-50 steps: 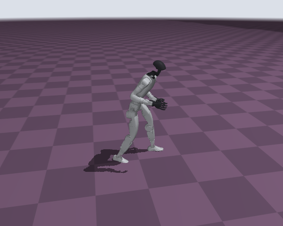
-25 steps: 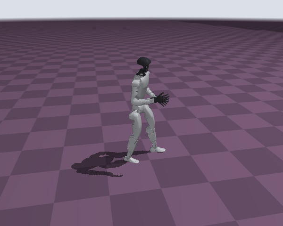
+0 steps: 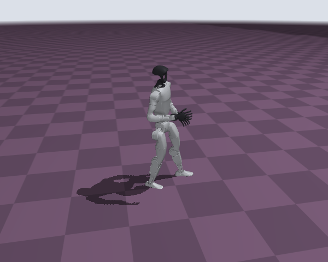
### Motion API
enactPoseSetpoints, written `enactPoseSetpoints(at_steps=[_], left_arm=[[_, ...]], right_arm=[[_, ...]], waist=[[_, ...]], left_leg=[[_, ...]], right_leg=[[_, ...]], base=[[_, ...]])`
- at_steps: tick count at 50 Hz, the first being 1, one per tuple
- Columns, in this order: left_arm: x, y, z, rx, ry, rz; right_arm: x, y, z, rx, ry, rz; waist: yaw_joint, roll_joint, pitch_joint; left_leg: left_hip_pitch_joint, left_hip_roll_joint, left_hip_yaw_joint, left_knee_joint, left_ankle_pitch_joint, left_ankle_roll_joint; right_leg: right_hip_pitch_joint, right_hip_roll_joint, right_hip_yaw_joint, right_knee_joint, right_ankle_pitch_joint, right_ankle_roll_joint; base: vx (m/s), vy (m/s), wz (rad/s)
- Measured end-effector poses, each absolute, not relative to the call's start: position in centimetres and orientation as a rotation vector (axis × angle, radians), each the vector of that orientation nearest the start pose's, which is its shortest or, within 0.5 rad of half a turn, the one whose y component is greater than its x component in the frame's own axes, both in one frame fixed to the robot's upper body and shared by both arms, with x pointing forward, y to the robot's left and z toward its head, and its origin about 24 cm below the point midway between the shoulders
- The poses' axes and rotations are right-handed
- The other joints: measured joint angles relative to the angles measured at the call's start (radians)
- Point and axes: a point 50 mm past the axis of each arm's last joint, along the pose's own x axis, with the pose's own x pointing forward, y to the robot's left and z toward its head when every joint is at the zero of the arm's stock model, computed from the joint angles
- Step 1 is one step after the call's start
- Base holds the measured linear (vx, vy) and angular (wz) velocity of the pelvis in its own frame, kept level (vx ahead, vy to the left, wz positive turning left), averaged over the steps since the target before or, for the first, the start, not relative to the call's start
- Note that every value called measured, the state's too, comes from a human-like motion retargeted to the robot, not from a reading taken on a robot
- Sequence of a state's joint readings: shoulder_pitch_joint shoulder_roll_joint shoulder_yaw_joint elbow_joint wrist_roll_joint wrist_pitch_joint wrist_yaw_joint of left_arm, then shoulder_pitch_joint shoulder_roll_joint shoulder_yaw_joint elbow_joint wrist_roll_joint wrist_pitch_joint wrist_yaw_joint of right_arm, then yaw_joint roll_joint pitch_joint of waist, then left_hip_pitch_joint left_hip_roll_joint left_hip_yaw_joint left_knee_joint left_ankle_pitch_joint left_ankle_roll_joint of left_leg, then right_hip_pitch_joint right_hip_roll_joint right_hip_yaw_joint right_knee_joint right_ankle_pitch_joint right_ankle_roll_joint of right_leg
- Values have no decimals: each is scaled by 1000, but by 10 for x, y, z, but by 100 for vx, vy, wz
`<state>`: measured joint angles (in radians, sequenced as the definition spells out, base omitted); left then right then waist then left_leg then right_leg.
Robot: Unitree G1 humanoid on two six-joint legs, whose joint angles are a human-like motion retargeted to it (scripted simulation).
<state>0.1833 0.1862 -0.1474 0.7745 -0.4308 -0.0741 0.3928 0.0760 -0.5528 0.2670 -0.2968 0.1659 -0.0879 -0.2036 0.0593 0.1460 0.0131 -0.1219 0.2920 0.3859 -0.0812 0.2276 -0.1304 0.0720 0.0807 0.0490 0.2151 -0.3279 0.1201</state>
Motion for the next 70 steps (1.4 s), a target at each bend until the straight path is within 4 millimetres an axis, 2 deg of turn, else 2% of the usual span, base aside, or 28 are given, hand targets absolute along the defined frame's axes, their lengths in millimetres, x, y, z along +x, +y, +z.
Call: enactPoseSetpoints(at_steps=[8,15,22,30,37,41,45,50,56,60,62,64,66,68,70], left_arm=[[72,213,-155,139,1074,460],[64,211,-157,182,1099,425],[72,212,-156,140,1083,462],[85,220,-150,123,1023,480],[98,220,-145,275,976,303],[116,215,-138,324,901,213],[147,213,-117,307,737,252],[201,212,-68,270,428,364],[259,207,21,193,-10,428],[277,205,78,161,-262,444],[281,205,99,150,-347,452],[283,207,112,139,-397,457],[285,209,117,135,-409,456],[287,211,113,140,-382,443],[289,213,99,154,-314,417]], right_arm=[[231,-179,91,-388,-238,75],[229,-190,81,-421,-206,-26],[226,-196,68,-454,-143,-46],[229,-209,61,-650,-72,37],[223,-220,37,-726,94,131],[224,-217,23,-710,147,149],[236,-202,21,-622,119,142],[265,-169,41,-559,-17,121],[296,-117,87,-438,-239,138],[305,-86,126,-338,-392,202],[308,-74,143,-316,-453,225],[312,-64,156,-304,-495,235],[316,-56,164,-295,-514,235],[320,-50,164,-290,-504,227],[325,-46,157,-293,-465,212]], waist=[[-16,-14,13],[-35,-21,34],[-26,-22,38],[-24,-29,36],[-2,-41,39],[14,-54,36],[25,-65,28],[46,-73,9],[80,-71,-15],[89,-66,-29],[90,-65,-35],[90,-64,-39],[89,-63,-41],[90,-63,-41],[92,-65,-39]], left_leg=[[6,10,16,13,-7,5],[-4,2,1,8,-8,5],[-16,-10,-11,-4,-7,7],[-38,-25,-31,-4,-11,14],[-42,-35,-37,-4,-15,23],[-41,-40,-44,-1,-17,28],[-43,-42,-56,10,-21,32],[-34,-44,-63,12,-24,33],[-26,-44,-76,15,-25,31],[-30,-44,-90,20,-26,28],[-31,-44,-95,20,-26,26],[-32,-44,-99,21,-25,25],[-34,-45,-102,26,-26,25],[-38,-45,-106,35,-30,25],[-44,-46,-111,50,-36,28]], right_leg=[[-4,4,17,9,12,2],[-9,0,1,14,8,2],[-15,-7,-14,7,6,4],[-21,-18,-35,3,5,10],[-22,-27,-43,6,3,9],[-19,-30,-48,12,0,7],[-14,-31,-57,20,-4,3],[-4,-32,-61,28,-9,-5],[8,-29,-67,37,-17,-11],[12,-25,-78,40,-19,-14],[13,-24,-82,41,-20,-15],[15,-23,-85,40,-21,-16],[19,-23,-87,37,-22,-18],[24,-24,-89,31,-23,-18],[30,-25,-90,24,-23,-17]], base=[[1,-1,-8],[0,0,0],[0,0,0],[0,0,0],[0,0,0],[0,0,0],[0,0,0],[0,0,0],[0,0,0],[0,0,0],[0,0,0],[0,0,0],[0,0,0],[0,0,0],[0,0,0]])
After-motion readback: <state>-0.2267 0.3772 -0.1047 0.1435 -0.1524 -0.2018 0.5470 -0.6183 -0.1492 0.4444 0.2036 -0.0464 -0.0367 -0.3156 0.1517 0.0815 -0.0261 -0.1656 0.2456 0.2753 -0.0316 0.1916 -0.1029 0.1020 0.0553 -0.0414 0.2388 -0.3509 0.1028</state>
